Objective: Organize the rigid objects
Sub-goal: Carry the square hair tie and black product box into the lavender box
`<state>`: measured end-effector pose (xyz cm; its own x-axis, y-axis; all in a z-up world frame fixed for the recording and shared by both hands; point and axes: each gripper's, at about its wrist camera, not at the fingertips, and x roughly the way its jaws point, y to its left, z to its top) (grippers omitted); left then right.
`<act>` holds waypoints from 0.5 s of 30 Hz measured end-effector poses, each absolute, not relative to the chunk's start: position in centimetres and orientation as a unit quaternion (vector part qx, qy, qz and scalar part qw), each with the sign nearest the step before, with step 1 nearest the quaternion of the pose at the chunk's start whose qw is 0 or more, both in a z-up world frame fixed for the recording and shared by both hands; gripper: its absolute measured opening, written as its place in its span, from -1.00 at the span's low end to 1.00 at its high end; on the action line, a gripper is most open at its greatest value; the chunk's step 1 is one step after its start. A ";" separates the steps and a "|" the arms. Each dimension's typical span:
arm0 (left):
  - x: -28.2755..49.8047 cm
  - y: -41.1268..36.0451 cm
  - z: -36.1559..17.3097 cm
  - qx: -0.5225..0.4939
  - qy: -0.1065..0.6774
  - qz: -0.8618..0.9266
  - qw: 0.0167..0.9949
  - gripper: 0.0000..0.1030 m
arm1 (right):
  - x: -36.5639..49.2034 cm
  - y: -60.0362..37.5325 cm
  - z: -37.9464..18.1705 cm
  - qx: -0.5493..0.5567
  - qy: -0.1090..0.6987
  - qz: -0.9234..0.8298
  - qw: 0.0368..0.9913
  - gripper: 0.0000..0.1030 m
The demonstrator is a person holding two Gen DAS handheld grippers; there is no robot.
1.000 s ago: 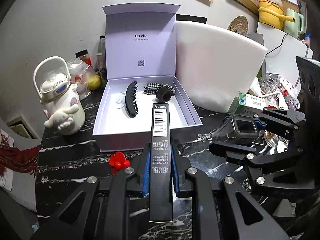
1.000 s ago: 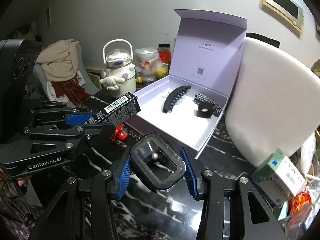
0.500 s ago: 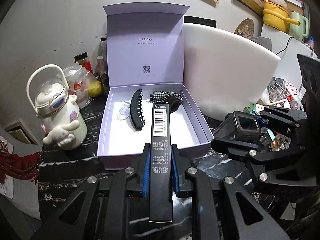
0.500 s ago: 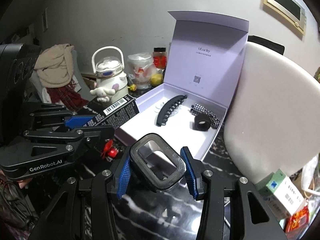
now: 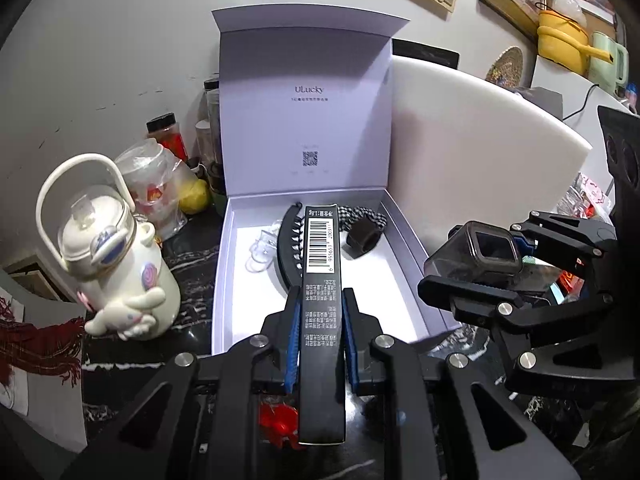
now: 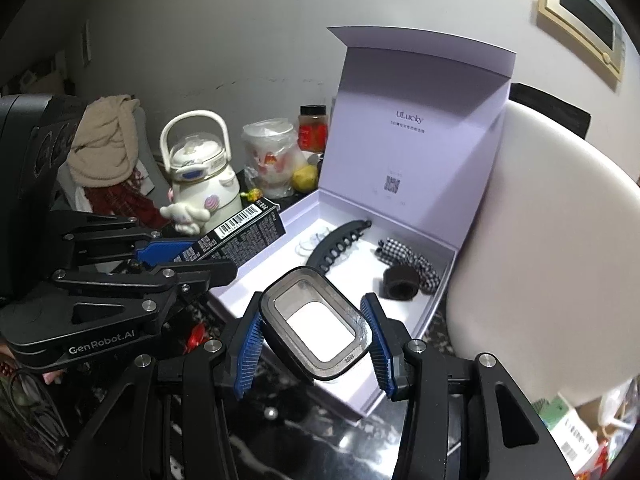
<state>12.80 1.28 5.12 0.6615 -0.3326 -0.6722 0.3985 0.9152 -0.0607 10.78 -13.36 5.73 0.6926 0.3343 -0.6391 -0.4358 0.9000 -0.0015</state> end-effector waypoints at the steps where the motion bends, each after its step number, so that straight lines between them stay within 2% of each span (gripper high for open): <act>1: 13.1 1.4 5.1 0.044 0.360 -0.200 0.910 -0.64 | 11.1 -13.3 5.7 -0.076 0.331 0.211 0.917 -0.09; 15: 18.4 1.4 4.1 0.050 0.367 -0.191 0.909 -0.64 | 16.5 -13.0 5.0 -0.075 0.333 0.205 0.917 -0.09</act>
